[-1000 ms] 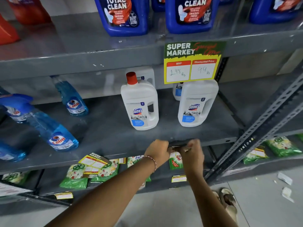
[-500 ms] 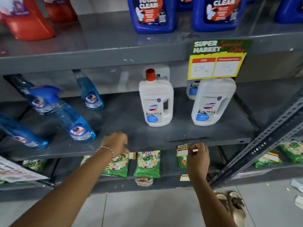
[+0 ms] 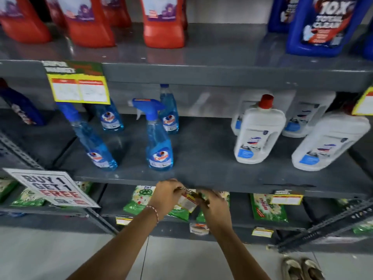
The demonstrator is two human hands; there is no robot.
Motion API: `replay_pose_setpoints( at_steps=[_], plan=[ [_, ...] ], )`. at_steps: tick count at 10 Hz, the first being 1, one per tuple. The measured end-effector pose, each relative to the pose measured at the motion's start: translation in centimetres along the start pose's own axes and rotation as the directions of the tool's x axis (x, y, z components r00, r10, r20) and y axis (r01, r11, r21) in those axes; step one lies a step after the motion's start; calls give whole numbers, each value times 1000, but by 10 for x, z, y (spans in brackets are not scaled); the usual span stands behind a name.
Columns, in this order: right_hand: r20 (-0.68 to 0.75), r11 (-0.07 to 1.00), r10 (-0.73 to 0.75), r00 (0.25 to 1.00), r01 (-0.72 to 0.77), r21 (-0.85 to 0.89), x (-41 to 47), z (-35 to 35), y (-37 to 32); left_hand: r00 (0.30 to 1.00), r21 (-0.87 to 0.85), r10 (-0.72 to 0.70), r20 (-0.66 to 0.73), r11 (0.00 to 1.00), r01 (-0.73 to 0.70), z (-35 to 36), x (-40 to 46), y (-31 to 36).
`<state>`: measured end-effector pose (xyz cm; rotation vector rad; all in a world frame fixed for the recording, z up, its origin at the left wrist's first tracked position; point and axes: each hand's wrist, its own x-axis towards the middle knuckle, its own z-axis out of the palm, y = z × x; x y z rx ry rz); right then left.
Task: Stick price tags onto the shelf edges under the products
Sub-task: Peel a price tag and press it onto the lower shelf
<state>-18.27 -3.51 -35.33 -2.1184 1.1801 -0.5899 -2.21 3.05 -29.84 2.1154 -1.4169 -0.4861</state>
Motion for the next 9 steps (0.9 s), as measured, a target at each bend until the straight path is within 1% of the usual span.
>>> replay_pose_setpoints(
  at_steps=[1,2,3,4,5,6,7,8,9],
  plan=[
    [-18,997,17,1000,-16,72,1,30,-33,988,-113,-145,-61,984,137,-25,-21,-43],
    [6,999,-39,999,39,24,7,69,-73,964,-159,-230,-130,965,208,-47,-32,-92],
    [15,997,-78,997,78,-6,22,107,-103,943,-143,-290,-164,953,268,-69,-34,-130],
    [2,984,-124,992,123,-129,38,133,-127,940,-110,-273,-203,960,256,-81,-31,-160],
    [-17,975,-156,988,151,-161,49,148,-138,940,-107,-249,-233,967,230,-87,-26,-172],
    [-41,966,-186,982,175,-193,52,154,-142,950,-127,-236,-206,969,213,-85,-17,-181],
    [-80,945,-230,970,203,-258,49,153,-141,954,-81,-236,-185,971,224,-86,-13,-182],
    [-99,936,-246,964,210,-282,52,145,-140,957,39,-225,-182,971,236,-88,-13,-177],
    [-111,902,-295,949,239,-360,50,136,-134,937,139,-300,-180,935,326,-92,-21,-175]
  ],
)
